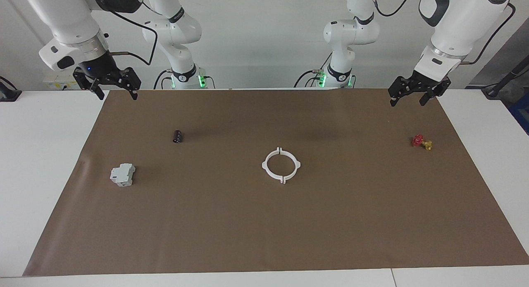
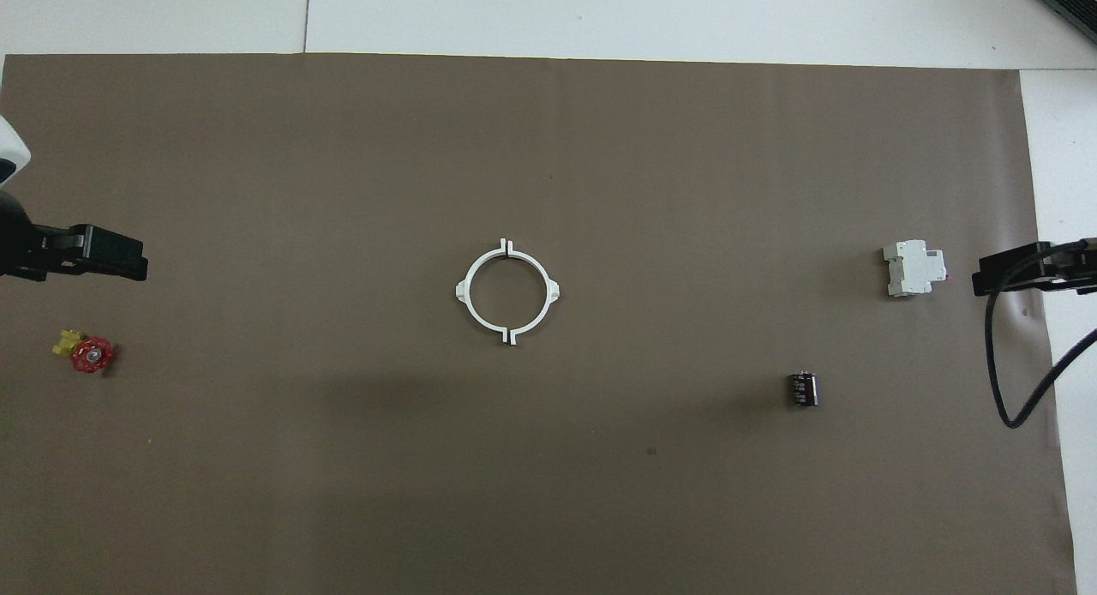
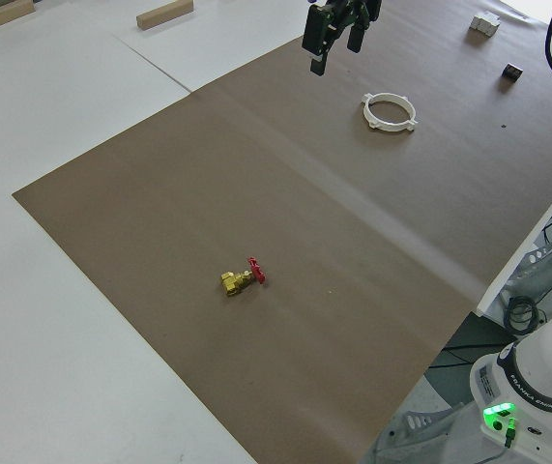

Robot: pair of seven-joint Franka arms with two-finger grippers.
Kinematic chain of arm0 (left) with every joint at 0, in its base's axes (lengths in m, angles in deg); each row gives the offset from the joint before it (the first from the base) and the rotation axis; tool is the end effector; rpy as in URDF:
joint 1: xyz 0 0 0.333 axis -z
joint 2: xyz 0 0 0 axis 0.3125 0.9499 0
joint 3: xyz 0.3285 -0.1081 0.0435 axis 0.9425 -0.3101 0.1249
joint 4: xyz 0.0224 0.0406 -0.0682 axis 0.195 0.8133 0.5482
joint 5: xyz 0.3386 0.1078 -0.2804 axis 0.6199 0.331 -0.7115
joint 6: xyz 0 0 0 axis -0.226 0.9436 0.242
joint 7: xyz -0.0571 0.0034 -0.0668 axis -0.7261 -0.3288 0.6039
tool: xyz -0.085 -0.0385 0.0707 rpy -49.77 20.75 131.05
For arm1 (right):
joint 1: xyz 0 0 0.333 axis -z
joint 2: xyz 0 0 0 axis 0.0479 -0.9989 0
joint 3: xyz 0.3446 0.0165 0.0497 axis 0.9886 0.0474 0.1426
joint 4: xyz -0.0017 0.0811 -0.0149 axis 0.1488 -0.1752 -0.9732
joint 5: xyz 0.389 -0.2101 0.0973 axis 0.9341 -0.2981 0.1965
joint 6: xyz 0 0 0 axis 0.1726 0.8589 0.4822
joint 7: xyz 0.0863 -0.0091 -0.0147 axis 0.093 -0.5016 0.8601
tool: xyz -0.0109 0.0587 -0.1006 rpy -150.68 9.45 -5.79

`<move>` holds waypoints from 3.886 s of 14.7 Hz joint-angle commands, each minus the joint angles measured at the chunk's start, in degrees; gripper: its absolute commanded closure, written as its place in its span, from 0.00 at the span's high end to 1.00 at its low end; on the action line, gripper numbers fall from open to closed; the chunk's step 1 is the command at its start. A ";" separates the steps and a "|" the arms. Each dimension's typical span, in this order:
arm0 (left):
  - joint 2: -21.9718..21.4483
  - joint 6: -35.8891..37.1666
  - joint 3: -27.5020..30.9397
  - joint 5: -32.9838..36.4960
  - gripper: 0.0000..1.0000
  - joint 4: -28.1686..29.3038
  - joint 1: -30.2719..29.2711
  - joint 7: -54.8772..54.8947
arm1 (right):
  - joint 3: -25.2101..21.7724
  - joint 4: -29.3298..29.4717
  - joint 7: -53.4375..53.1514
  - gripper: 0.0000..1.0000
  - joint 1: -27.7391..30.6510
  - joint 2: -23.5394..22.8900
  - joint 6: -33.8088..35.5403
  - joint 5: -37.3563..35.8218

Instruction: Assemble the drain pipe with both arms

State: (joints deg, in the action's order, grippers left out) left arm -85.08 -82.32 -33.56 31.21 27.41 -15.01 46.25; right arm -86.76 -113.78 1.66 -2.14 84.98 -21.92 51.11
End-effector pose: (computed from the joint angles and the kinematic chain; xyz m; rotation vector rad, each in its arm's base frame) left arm 0.6013 -0.0338 0.6326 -3.1379 0.0971 0.0286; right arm 0.5912 -0.0317 0.6459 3.1068 -0.0122 -0.0628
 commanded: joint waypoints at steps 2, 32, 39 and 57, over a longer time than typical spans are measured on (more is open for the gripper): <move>0.23 1.52 -0.07 -0.69 1.00 -1.03 -0.65 -0.31 | 0.31 -1.88 -0.62 1.00 0.32 1.56 -1.03 -0.45; -0.29 -1.29 -0.33 -0.69 1.00 0.46 -0.39 -1.02 | 0.31 -1.88 -0.53 1.00 0.40 1.56 -1.03 -0.54; -0.03 -1.20 -0.33 -0.69 1.00 0.11 -0.30 -1.10 | 0.31 -1.88 -0.53 1.00 0.32 1.56 -1.03 -0.54; 0.06 -1.21 -0.42 -0.69 1.00 -0.07 -0.30 -1.54 | 0.31 -1.88 -0.62 1.00 0.32 1.56 -1.03 -0.54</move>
State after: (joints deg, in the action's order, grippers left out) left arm -85.04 -82.80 -33.78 31.21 27.34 -15.01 45.30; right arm -86.76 -113.78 1.66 -2.14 84.99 -21.92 51.11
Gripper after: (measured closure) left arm 0.000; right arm 0.000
